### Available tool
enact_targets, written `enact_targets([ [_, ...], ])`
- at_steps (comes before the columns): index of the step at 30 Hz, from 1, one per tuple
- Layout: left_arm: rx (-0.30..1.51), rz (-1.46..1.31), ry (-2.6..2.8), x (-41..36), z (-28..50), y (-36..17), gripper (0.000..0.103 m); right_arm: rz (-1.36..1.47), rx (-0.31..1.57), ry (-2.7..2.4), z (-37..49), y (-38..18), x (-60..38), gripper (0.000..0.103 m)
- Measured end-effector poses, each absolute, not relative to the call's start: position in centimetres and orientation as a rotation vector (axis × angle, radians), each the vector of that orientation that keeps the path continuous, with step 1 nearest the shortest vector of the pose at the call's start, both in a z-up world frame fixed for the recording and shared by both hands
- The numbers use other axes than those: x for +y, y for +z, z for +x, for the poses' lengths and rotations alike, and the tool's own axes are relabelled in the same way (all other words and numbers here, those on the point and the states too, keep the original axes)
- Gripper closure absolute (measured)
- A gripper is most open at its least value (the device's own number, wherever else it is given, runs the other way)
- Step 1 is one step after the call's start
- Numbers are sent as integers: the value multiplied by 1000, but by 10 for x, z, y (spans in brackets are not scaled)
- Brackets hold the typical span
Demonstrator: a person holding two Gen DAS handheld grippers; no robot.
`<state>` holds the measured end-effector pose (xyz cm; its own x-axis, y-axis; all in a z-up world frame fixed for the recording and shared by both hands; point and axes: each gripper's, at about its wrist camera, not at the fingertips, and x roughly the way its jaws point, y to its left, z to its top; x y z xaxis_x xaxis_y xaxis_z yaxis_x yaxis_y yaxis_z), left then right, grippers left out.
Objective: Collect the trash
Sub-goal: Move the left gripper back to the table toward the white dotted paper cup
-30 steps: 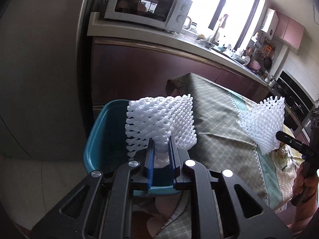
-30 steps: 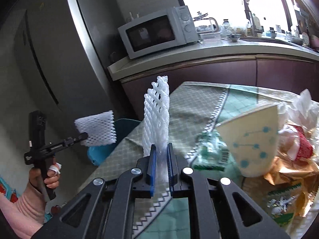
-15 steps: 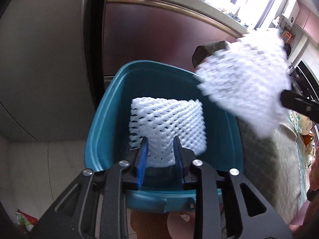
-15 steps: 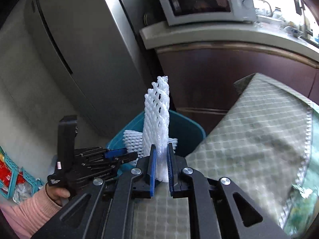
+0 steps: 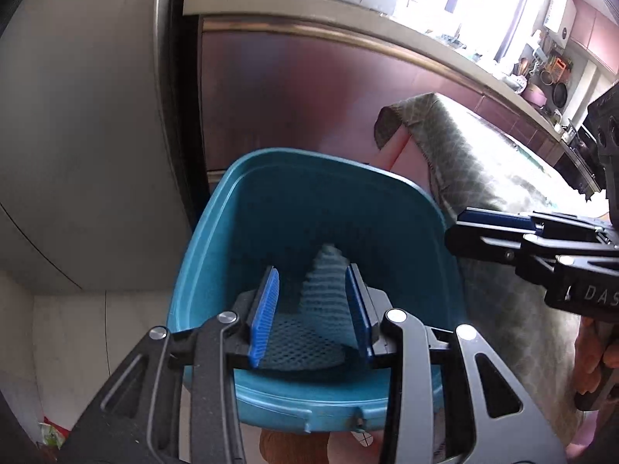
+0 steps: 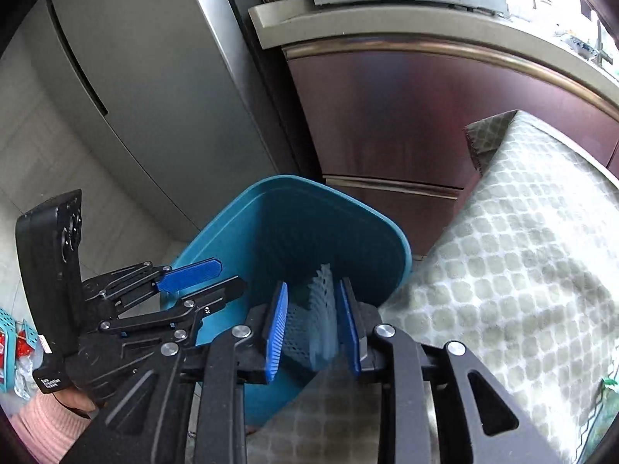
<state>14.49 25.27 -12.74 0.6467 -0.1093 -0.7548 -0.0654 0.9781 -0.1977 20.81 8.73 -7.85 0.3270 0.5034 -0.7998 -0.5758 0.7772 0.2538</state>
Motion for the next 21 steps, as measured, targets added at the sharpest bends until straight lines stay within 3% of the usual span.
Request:
enact_targets([
  [9,708,-147,-171,205,120,-70,64,-74,834,737,151,-32,9,71],
  [21,621,-40,-519,74,118,-15,64,76,702,525,82,4,-160,70],
])
